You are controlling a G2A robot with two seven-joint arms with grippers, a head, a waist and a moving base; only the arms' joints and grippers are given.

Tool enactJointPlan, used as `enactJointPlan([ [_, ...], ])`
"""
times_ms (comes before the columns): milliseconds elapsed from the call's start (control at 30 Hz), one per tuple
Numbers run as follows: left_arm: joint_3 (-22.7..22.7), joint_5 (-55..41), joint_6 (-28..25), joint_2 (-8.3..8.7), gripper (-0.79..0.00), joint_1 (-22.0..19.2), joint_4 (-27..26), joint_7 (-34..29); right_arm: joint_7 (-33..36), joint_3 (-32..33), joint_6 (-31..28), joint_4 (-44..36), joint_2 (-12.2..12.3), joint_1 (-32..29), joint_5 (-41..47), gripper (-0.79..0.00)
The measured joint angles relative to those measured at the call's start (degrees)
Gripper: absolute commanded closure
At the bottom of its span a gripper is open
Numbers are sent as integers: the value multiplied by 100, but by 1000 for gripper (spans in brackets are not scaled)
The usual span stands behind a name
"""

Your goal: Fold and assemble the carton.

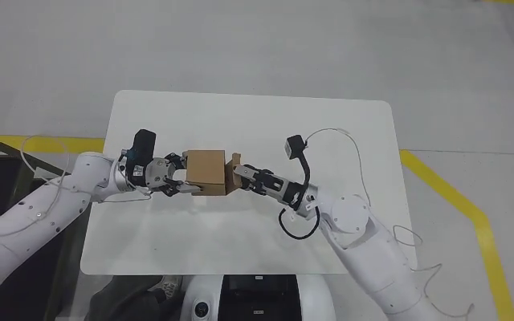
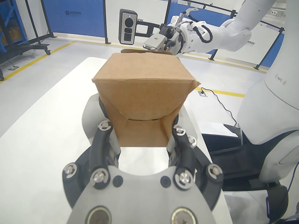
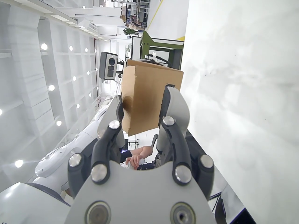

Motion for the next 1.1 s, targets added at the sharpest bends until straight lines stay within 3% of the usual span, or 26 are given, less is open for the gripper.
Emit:
enactJointPlan([
  [433,-342,259,28,-45,-502,173,18,26,-274,-112,238,-111,-9,74,-362,-289],
  [1100,-894,599,514,-109,-486,656,-268,-344,-583,-289,645,-251,-33,129,-803,-240],
])
